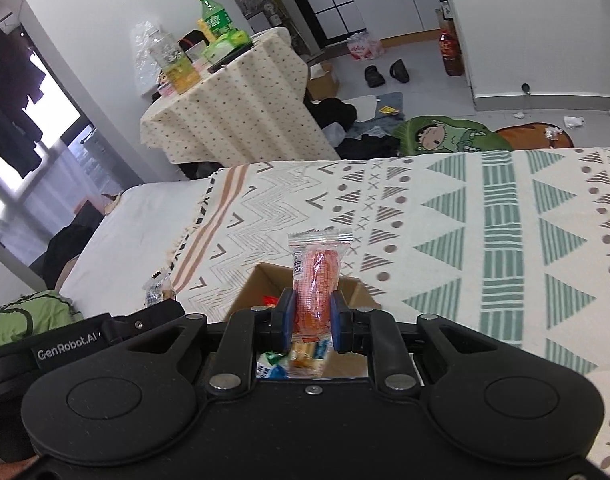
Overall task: Organize snacks
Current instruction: 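Carry both packets over the box and open both tools to drop them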
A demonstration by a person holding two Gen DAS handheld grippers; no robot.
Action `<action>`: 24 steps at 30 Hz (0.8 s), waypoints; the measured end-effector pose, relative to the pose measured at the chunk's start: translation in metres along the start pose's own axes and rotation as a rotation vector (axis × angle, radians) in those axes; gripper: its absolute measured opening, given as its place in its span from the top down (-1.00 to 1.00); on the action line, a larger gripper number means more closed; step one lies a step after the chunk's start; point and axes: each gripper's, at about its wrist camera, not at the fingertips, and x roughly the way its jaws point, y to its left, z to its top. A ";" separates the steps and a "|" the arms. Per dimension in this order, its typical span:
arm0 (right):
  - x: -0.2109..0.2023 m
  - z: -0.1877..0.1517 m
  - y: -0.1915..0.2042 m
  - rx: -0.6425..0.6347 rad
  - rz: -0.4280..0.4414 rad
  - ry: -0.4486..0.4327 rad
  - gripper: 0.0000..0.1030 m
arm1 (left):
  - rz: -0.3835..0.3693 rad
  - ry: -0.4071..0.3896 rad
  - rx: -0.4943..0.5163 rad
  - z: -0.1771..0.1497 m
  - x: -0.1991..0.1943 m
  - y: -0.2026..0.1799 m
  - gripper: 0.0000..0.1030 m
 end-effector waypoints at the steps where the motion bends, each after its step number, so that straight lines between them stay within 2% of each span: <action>1: 0.002 0.001 0.002 0.000 0.001 0.001 0.65 | -0.003 0.002 0.002 0.001 0.000 0.003 0.69; 10: 0.026 0.003 0.018 0.005 -0.006 0.040 0.65 | -0.018 0.038 -0.024 0.014 0.010 0.032 0.69; 24: 0.062 0.000 0.023 0.060 -0.059 0.113 0.65 | -0.042 0.105 -0.085 0.015 0.043 0.071 0.69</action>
